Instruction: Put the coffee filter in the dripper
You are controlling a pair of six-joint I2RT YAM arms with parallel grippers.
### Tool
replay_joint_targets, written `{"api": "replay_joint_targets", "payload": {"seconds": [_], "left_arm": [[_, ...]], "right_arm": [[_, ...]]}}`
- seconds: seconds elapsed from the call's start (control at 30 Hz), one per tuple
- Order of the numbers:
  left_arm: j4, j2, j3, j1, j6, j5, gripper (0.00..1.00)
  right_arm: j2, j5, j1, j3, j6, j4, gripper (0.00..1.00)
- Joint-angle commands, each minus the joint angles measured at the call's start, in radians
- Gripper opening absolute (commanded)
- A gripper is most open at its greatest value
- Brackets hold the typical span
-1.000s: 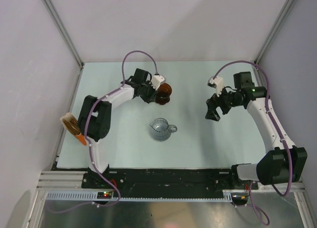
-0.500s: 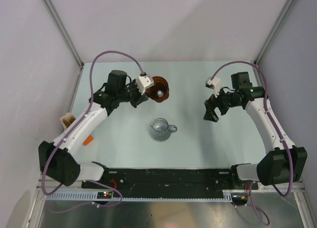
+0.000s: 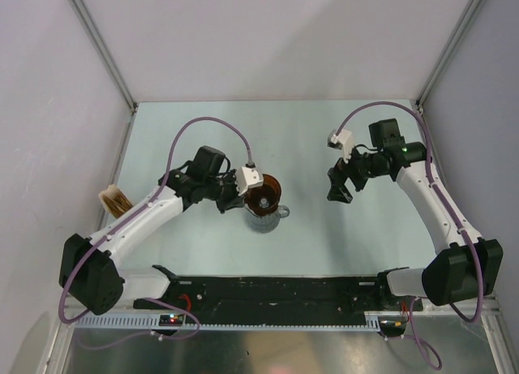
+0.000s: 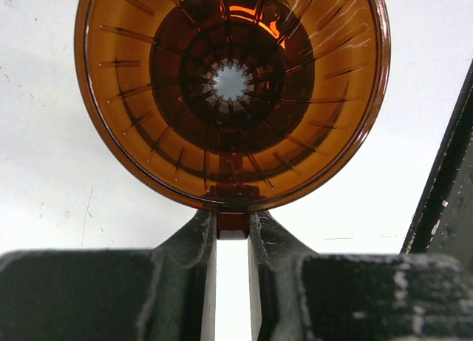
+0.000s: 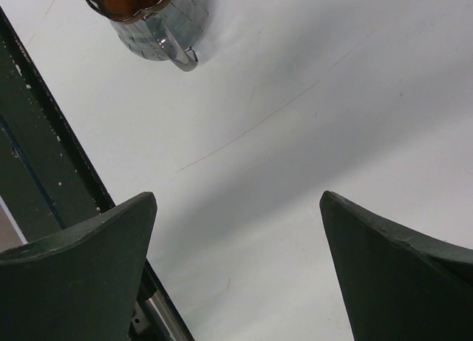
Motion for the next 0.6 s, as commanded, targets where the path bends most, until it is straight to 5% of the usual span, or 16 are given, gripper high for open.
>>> {"api": "replay_joint_targets", "payload": {"seconds": [0.0, 0.57], "left_arm": [[0.007, -0.021, 0.010, -0.006, 0.043, -0.006, 0.00], [-0.087, -0.111, 0.065, -0.023, -0.004, 0.053, 0.00]], "right_arm": [[0.002, -0.008, 0.014, -0.001, -0.015, 0.013, 0.99], [-0.007, 0.002, 0.016, -0.001, -0.032, -0.012, 1.00]]}}
